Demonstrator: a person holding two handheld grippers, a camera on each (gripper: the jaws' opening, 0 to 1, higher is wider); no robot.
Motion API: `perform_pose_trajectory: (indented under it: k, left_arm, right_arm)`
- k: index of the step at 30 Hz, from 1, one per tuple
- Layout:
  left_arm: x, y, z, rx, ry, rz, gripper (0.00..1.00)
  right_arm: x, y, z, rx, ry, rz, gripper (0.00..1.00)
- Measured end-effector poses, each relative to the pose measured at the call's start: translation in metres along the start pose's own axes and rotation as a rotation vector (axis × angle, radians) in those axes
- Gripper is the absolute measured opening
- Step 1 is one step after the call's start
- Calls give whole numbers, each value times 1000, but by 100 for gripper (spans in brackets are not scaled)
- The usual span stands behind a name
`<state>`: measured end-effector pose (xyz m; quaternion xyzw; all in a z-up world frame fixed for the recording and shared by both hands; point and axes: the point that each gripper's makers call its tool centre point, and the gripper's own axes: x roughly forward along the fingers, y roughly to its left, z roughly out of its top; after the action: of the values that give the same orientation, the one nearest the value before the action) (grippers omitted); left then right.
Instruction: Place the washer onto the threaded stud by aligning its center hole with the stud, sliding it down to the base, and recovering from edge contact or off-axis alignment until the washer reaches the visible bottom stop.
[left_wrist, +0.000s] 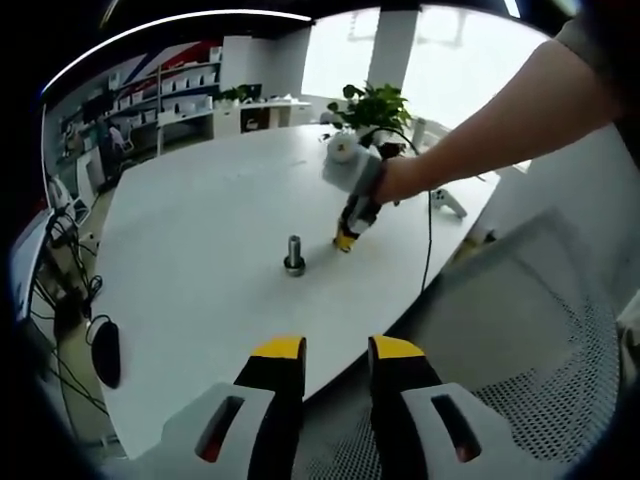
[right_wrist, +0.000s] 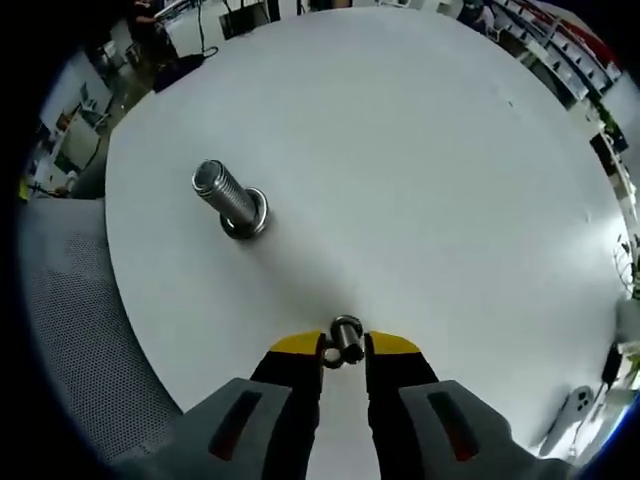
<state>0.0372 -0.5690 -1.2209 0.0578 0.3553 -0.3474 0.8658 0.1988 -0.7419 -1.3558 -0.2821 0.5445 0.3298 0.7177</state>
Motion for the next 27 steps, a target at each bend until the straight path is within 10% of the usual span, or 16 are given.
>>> perform_pose_trajectory:
  k: [27]
  left_arm:
    - [1,3,-3,-4,16,15,23]
  right_arm:
    - [0,10,-25,-43,7,38,17]
